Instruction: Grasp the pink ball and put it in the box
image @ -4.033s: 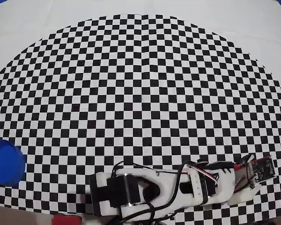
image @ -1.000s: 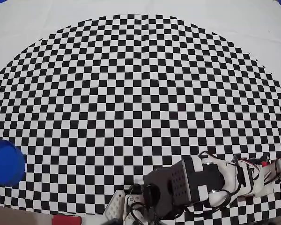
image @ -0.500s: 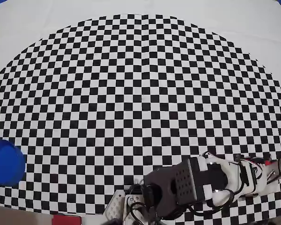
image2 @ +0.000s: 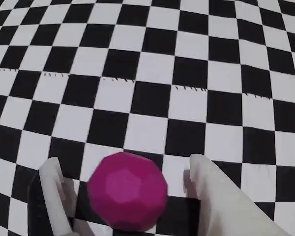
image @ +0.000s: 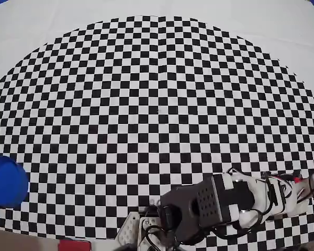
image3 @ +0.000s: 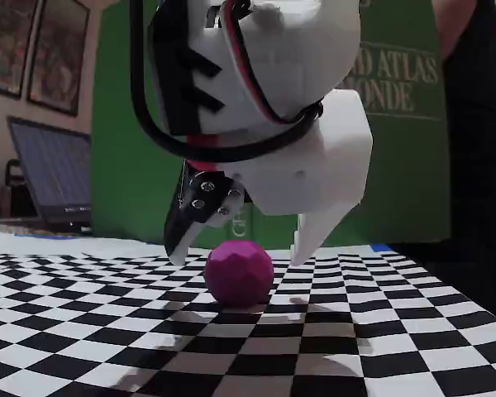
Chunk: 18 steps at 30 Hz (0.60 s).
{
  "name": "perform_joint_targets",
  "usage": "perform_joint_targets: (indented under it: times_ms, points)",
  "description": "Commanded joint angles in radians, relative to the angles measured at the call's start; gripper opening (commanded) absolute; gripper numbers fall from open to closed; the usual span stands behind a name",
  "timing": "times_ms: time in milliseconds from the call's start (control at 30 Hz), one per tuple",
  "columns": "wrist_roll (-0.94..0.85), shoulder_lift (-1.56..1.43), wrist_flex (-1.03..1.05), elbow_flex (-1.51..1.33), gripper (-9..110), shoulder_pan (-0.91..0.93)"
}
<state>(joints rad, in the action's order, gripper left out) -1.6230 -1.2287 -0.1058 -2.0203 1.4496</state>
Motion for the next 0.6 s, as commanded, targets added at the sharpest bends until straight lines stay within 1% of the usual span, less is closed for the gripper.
perform_joint_targets:
  times_ms: [0,567]
  points:
    - [0.002,-0.003,-0.015,0.041,30,-0.003]
    - [0.002,0.028,-0.026,0.048,30,-0.006]
